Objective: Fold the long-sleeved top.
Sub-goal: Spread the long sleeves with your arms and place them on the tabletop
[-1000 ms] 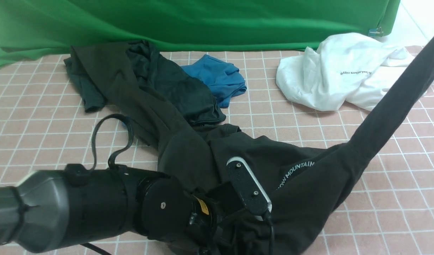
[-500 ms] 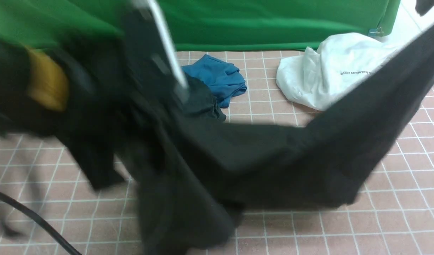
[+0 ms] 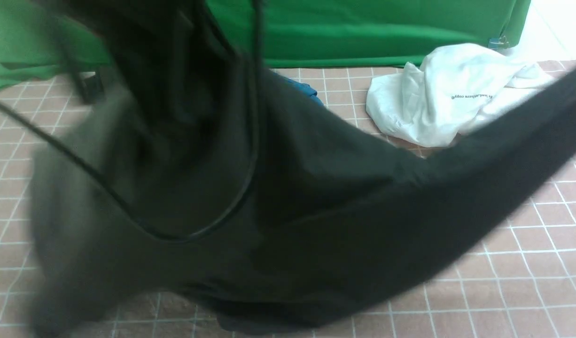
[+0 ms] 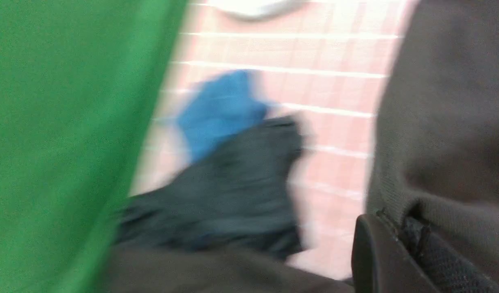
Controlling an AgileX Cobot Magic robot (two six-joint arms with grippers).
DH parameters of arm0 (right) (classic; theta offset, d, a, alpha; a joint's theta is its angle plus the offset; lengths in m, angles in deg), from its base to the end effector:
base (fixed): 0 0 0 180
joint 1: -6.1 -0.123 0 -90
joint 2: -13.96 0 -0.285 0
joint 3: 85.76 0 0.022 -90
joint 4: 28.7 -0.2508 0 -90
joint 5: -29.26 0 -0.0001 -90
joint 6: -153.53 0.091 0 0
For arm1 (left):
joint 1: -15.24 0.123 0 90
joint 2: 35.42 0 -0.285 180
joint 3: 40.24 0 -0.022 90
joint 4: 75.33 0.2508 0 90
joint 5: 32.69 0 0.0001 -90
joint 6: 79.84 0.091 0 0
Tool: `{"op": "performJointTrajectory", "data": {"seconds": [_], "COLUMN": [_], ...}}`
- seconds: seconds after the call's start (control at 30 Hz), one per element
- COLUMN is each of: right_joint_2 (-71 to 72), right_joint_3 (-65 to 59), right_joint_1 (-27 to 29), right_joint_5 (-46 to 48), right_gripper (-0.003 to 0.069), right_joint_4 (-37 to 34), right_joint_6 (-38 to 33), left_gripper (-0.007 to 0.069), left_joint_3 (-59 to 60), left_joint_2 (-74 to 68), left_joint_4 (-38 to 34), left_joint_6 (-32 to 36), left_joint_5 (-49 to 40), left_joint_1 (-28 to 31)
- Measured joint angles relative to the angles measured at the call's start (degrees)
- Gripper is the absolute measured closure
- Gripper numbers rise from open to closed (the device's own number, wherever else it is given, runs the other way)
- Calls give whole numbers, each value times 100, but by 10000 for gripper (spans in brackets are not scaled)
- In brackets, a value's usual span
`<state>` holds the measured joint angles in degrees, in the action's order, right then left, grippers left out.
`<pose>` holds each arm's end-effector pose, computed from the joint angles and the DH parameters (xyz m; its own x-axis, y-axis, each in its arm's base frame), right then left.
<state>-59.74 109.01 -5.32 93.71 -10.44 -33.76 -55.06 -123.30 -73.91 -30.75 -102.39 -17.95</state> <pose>0.1985 0.0138 0.4982 -0.5155 -0.3638 -0.7758 -0.0957 0.9242 -0.3698 0.2338 -0.1504 0.4294 -0.0242 0.9254 -0.3783 0.8544 0.2157 0.4728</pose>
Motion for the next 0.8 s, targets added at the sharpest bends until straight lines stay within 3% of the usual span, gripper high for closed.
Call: {"op": "performJointTrajectory", "data": {"seconds": [0.03, 0.13, 0.23, 0.33, 0.47, 0.5, 0.63, 0.7, 0.8], "right_joint_2": [0, 0, 0, -10, -13, -13, -13, -13, -13], "right_joint_3": [-171, -500, -965, -1332, -1455, -1459, -1459, -1459, -1459], "right_joint_1": [12, 18, 29, 29, 29, 29, 29, 29, 29], "right_joint_5": [-32, -211, -493, -842, -1082, -1143, -1200, -1207, -1207], "right_gripper": [604, 604, 604, 604, 604, 604, 604, 604, 604], "right_joint_4": [143, 281, 329, 323, 262, 241, 229, 229, 190], "right_joint_6": [0, 21, 86, 167, 162, 146, 132, 126, 126], "left_gripper": [586, 586, 572, 508, 317, 209, 33, 29, 155], "left_joint_3": [157, 243, 243, 245, 267, 267, 273, 273, 505], "left_joint_2": [-353, -979, -1528, -1965, -2184, -2173, -1819, -1431, -736], "left_joint_4": [-847, -1822, -2231, -2273, -2374, -2374, -2143, -2032, -1905], "left_joint_6": [328, 642, 759, 767, 735, 604, -43, -614, -1497], "left_joint_5": [275, 996, 1559, 1641, 1645, 1645, 1640, 1589, 1641], "left_joint_1": [565, 1217, 1575, 1679, 1692, 1692, 1692, 1669, 1392]}}
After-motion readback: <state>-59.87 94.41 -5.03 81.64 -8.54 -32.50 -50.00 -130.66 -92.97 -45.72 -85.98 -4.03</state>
